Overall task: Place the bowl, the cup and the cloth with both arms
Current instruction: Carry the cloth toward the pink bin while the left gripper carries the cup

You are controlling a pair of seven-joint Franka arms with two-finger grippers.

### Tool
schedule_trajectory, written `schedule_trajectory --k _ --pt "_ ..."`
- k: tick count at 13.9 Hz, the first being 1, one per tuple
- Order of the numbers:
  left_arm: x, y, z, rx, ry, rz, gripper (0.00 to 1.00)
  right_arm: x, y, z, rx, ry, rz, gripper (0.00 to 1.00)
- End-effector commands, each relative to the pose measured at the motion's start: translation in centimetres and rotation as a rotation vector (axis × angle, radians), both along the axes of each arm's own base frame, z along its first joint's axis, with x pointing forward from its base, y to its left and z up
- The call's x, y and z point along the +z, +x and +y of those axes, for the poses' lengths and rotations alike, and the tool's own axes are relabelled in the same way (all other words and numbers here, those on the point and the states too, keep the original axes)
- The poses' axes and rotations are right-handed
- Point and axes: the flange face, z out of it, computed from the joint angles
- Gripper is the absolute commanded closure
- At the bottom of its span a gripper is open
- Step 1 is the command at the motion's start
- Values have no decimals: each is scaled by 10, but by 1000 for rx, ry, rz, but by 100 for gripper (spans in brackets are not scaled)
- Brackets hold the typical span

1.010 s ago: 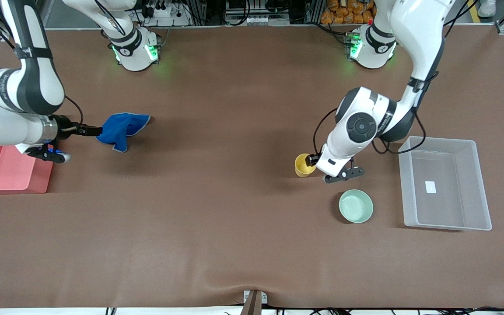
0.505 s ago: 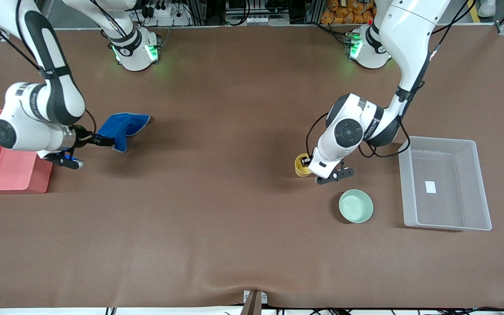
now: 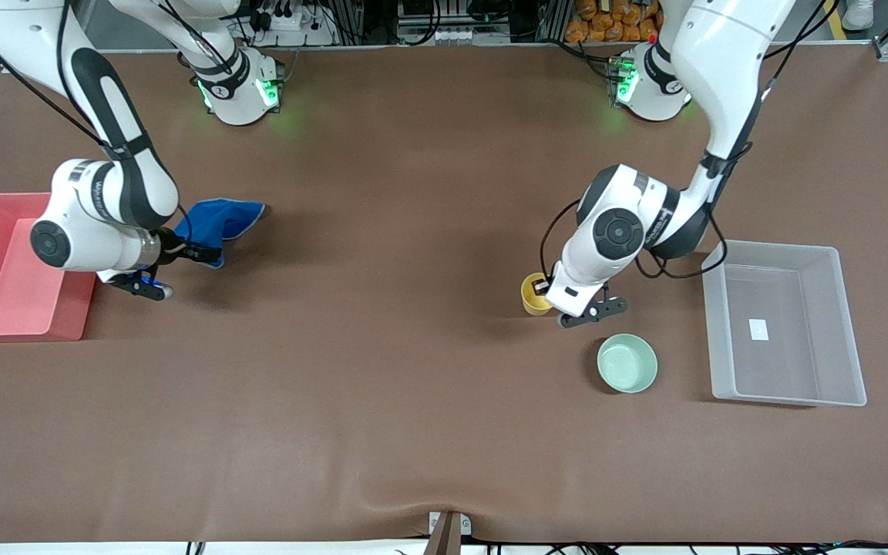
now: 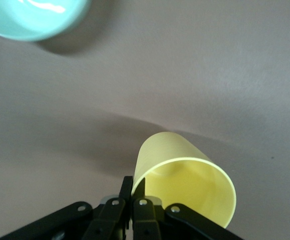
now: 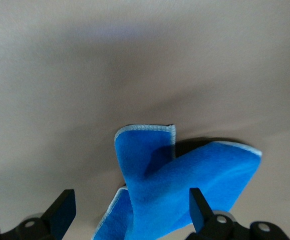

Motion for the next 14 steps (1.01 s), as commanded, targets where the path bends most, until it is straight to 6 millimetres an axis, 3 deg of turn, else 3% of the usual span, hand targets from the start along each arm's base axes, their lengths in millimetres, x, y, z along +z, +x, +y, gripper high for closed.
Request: schedule_trajectory --k 1,3,4,6,7,9,10,12,14 --pt "77 6 47 67 28 -38 100 -6 -12 5 -24 2 11 0" --pt "110 21 107 75 90 -69 100 -12 -20 6 -19 5 27 0" --pt "119 26 134 42 101 -71 100 -12 -20 6 -13 8 30 6" --pt "132 38 206 42 106 -63 100 -15 -24 7 -10 8 37 42" --pt "132 41 243 -8 103 -50 100 -15 -24 7 -9 9 37 54" --pt "126 42 322 -101 88 -30 100 -15 -24 7 -9 9 37 90" --pt "120 40 351 -149 77 -20 100 -15 -24 5 -13 8 39 100" --pt "105 35 387 -204 62 -3 100 -14 -24 4 -17 8 39 100" --pt "88 33 412 -253 46 9 100 -13 -23 4 -17 8 37 100"
